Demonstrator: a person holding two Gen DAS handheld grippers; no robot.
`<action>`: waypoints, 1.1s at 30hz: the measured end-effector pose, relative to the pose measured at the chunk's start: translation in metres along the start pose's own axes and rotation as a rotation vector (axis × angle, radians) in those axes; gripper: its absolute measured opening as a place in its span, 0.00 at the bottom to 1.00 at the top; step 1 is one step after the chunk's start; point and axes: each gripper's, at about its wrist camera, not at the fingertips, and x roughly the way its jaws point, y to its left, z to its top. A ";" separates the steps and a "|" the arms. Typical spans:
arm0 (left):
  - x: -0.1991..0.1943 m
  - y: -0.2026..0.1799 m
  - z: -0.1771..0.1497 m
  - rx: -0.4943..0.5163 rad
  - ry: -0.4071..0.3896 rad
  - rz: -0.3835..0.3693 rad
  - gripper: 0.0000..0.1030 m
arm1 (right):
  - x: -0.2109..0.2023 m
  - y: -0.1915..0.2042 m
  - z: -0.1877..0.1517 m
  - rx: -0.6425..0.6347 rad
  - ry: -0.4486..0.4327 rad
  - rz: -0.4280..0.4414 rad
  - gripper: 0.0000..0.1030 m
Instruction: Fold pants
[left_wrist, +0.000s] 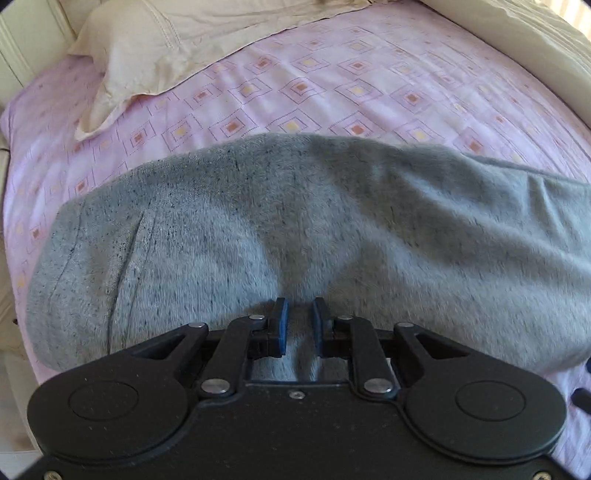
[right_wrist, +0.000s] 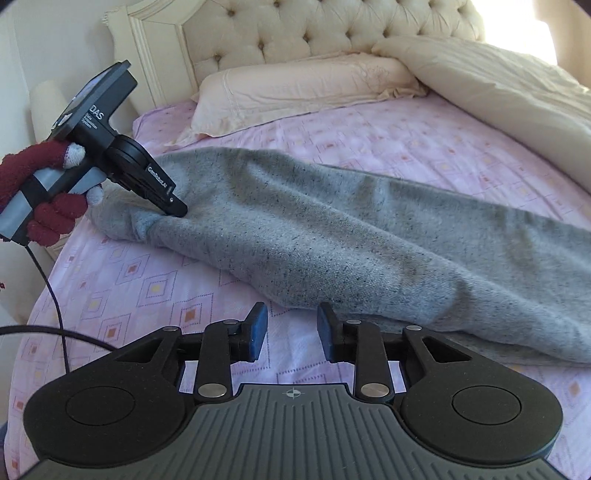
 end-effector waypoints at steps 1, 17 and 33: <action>0.003 0.002 0.004 0.001 0.008 -0.006 0.24 | 0.005 -0.001 0.001 0.016 0.003 0.000 0.30; 0.018 0.007 0.024 0.078 0.070 -0.071 0.23 | 0.001 -0.007 -0.004 0.105 -0.242 -0.041 0.31; 0.022 0.010 0.028 0.080 0.088 -0.089 0.23 | 0.026 0.028 0.005 -0.140 -0.213 0.124 0.45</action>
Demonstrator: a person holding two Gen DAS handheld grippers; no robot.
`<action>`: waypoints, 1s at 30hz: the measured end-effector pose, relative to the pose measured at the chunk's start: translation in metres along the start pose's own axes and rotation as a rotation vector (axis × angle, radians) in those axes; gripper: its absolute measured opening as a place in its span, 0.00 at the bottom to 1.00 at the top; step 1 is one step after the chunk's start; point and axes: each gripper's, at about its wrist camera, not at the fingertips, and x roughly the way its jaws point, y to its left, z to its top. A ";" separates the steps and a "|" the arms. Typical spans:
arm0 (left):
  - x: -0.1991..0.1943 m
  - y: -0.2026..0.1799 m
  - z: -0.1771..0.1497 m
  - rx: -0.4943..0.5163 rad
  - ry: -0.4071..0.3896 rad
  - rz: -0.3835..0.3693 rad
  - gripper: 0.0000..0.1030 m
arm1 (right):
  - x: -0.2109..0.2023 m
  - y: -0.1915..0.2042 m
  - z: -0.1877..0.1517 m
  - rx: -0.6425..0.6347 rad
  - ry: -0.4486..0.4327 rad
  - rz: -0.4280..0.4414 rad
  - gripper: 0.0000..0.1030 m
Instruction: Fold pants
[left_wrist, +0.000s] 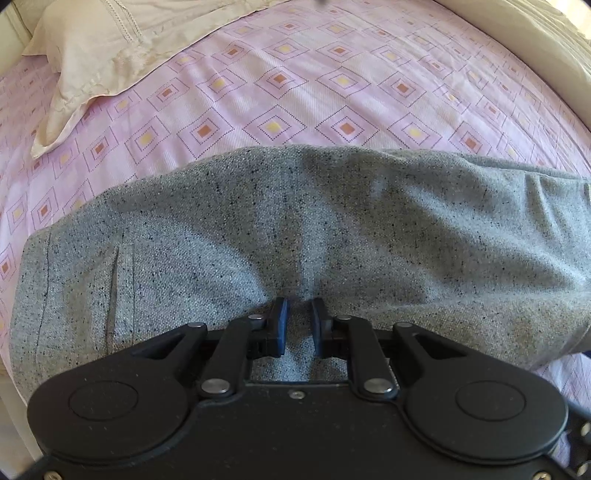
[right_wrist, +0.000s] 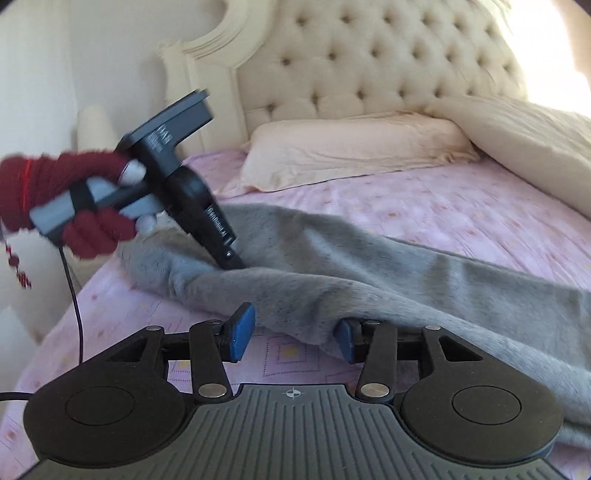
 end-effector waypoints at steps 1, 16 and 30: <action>0.000 0.000 0.000 0.001 0.000 0.000 0.23 | 0.004 0.001 0.001 0.006 0.002 0.009 0.46; 0.001 0.005 0.006 0.024 0.030 -0.036 0.23 | -0.001 -0.014 0.021 0.210 0.102 0.441 0.07; -0.008 0.010 -0.001 0.057 0.034 0.027 0.25 | 0.014 0.044 -0.007 -0.087 0.147 0.262 0.38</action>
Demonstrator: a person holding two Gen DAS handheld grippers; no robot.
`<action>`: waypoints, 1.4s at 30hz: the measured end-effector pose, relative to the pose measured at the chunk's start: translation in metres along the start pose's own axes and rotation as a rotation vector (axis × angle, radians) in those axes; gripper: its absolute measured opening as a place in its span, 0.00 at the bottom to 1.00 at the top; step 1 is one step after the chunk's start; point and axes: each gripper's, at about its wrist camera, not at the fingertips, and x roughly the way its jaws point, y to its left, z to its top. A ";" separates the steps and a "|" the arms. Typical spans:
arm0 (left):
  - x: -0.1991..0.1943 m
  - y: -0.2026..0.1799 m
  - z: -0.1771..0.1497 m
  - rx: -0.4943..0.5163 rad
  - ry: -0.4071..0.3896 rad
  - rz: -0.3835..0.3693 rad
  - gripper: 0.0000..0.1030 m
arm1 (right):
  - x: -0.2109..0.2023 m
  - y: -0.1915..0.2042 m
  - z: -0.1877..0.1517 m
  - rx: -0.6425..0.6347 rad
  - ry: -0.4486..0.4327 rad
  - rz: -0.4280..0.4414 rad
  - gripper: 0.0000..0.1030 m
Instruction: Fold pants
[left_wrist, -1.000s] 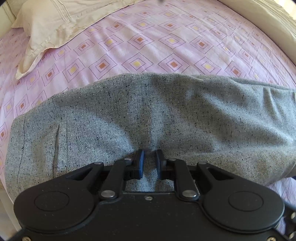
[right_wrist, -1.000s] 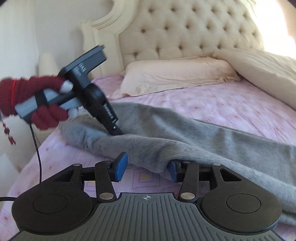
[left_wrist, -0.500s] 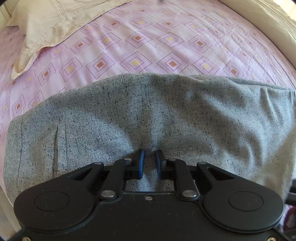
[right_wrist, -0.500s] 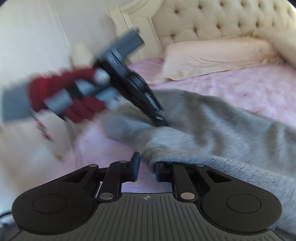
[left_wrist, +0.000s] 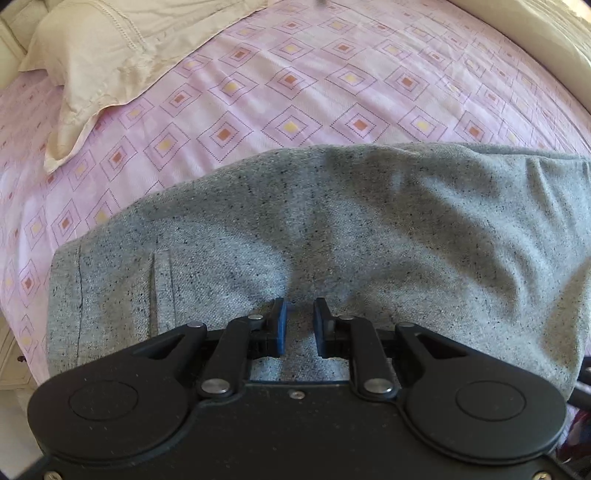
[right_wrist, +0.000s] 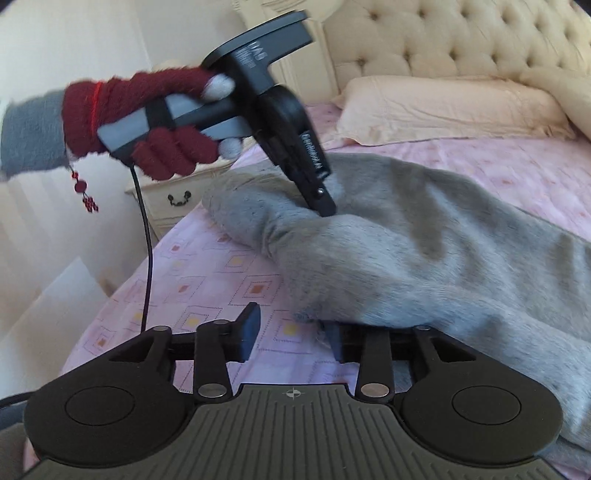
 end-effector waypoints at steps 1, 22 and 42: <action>0.002 0.000 0.000 -0.007 0.004 -0.004 0.25 | 0.005 0.005 0.001 -0.031 -0.001 -0.022 0.38; -0.015 0.061 -0.055 -0.059 -0.037 0.068 0.30 | 0.015 -0.019 -0.011 0.318 0.213 0.287 0.02; -0.012 0.047 -0.055 0.042 -0.038 0.183 0.43 | -0.041 -0.056 -0.005 0.020 0.204 -0.478 0.07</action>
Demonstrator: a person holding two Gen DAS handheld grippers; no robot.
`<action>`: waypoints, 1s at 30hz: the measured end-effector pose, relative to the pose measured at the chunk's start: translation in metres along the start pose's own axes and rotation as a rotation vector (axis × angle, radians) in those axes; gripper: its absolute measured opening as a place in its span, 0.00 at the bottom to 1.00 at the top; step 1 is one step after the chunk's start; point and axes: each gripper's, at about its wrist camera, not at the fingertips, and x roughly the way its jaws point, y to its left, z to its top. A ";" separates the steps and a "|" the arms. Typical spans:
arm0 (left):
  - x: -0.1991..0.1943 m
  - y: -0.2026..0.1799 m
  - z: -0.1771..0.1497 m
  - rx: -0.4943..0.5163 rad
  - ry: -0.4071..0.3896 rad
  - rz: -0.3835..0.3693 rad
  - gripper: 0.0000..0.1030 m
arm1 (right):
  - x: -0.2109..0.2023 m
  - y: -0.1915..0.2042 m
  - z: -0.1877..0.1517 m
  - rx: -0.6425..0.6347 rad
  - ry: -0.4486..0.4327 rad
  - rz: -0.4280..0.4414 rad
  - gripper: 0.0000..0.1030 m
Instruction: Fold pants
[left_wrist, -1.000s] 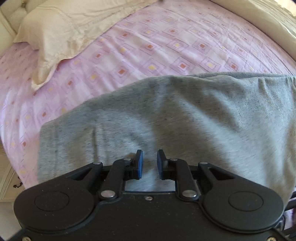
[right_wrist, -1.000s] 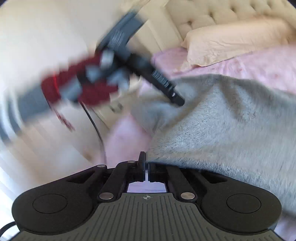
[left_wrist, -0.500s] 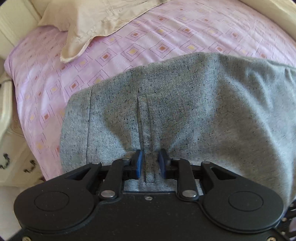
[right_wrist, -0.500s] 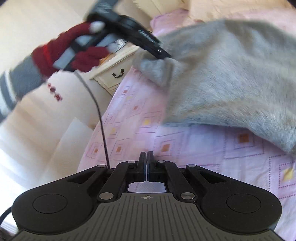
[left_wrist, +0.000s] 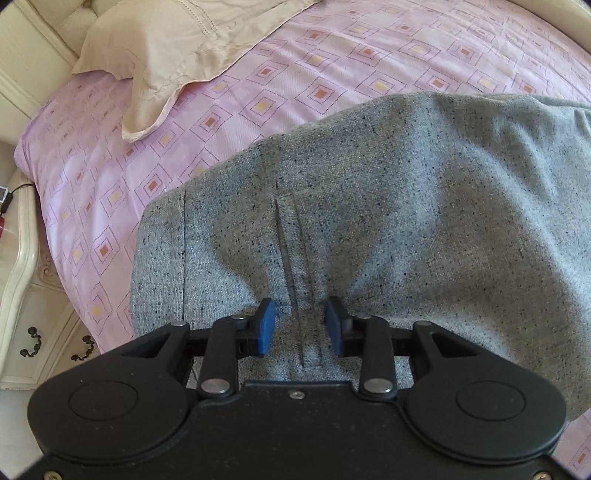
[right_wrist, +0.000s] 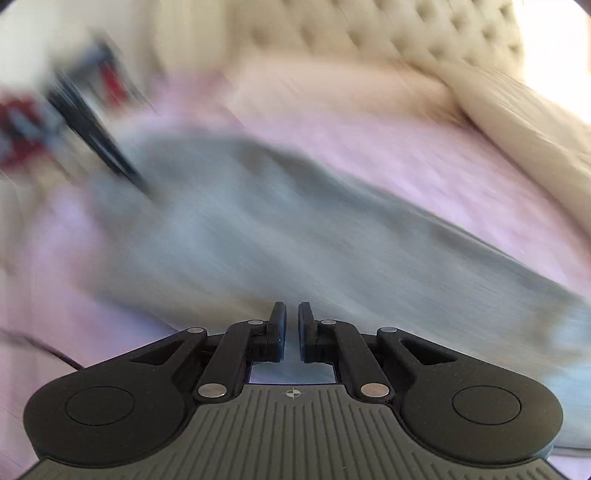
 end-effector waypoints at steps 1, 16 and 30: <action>0.000 0.001 0.001 -0.009 0.003 -0.003 0.43 | -0.003 -0.008 -0.004 -0.011 -0.025 -0.016 0.09; -0.001 -0.006 0.034 -0.100 -0.025 -0.008 0.42 | 0.024 -0.023 0.076 -0.294 -0.208 0.123 0.37; 0.020 0.020 0.014 -0.221 -0.048 -0.155 0.45 | 0.078 -0.014 0.109 -0.374 -0.068 0.178 0.03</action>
